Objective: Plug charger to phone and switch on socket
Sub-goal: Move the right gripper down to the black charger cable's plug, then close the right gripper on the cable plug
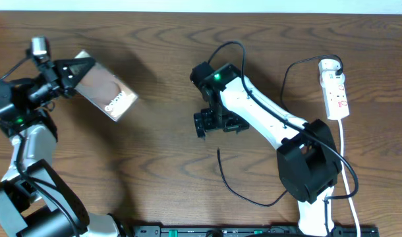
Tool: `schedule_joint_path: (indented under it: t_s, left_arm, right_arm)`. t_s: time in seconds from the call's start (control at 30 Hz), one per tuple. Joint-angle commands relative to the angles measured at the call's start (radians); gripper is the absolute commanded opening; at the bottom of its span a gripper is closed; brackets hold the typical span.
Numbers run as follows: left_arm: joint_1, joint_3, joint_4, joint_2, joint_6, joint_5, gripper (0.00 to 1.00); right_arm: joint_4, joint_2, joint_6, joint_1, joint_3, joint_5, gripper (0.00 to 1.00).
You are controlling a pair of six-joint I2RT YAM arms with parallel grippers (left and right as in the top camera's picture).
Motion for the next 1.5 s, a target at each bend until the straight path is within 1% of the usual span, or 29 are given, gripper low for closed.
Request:
schedule_joint_path:
  t_s: [0.0, 0.07, 0.17, 0.23, 0.43, 0.57, 0.63, 0.77, 0.87, 1.07, 1.13, 1.17, 1.2, 1.23, 1.27, 1.47]
  left_arm:
    - [0.048, 0.018, 0.009, -0.008, 0.01, 0.002, 0.07]
    - [0.061, 0.018, 0.008, -0.008, 0.008, 0.002, 0.07]
    - [0.068, 0.018, 0.008, -0.008, 0.008, 0.002, 0.07]
    - [0.068, 0.018, 0.008, -0.008, 0.008, 0.002, 0.07]
    - [0.068, 0.018, 0.008, -0.008, 0.008, 0.002, 0.07]
    - [0.068, 0.018, 0.005, -0.008, 0.008, 0.002, 0.07]
    - [0.068, 0.018, 0.005, -0.008, 0.008, 0.002, 0.07]
    - [0.068, 0.018, 0.005, -0.008, 0.008, 0.002, 0.07]
    - [0.068, 0.018, 0.005, -0.008, 0.008, 0.002, 0.07]
    - [0.068, 0.018, 0.005, -0.008, 0.008, 0.002, 0.07]
    - [0.068, 0.018, 0.005, -0.008, 0.008, 0.002, 0.08]
    - [0.068, 0.018, 0.005, -0.008, 0.008, 0.002, 0.07]
    - [0.068, 0.018, 0.005, -0.008, 0.008, 0.002, 0.07]
    - [0.068, 0.018, 0.005, -0.008, 0.008, 0.002, 0.07]
    - [0.068, 0.018, 0.005, -0.008, 0.008, 0.002, 0.08]
    - [0.068, 0.018, 0.005, -0.008, 0.008, 0.002, 0.08]
  right_arm:
    - [0.034, -0.008, 0.035, 0.001, -0.076, -0.013, 0.99]
    - [0.066, -0.008, 0.051, 0.002, -0.121, -0.038, 0.99]
    - [0.1, -0.008, 0.087, 0.011, -0.171, -0.037, 0.97]
    - [0.121, -0.008, 0.122, 0.028, -0.201, -0.037, 0.93]
    - [0.18, -0.008, 0.201, 0.074, -0.257, -0.024, 0.86]
    - [0.24, -0.008, 0.233, 0.082, -0.303, -0.025, 0.79]
    - [0.256, -0.008, 0.239, 0.082, -0.319, -0.024, 0.74]
    - [0.279, -0.008, 0.263, 0.082, -0.348, -0.022, 0.56]
    - [0.29, -0.007, 0.267, 0.082, -0.364, -0.022, 0.47]
    - [0.293, -0.007, 0.267, 0.082, -0.388, -0.022, 0.38]
    - [0.306, -0.007, 0.267, 0.082, -0.394, -0.023, 0.33]
    - [0.308, -0.007, 0.267, 0.082, -0.397, -0.023, 0.28]
    - [0.317, -0.007, 0.274, 0.082, -0.404, -0.023, 0.16]
    - [0.323, -0.007, 0.274, 0.082, -0.408, -0.023, 0.07]
    - [0.327, -0.007, 0.275, 0.082, -0.41, -0.023, 0.02]
    - [0.345, -0.007, 0.278, 0.082, -0.414, -0.023, 0.01]
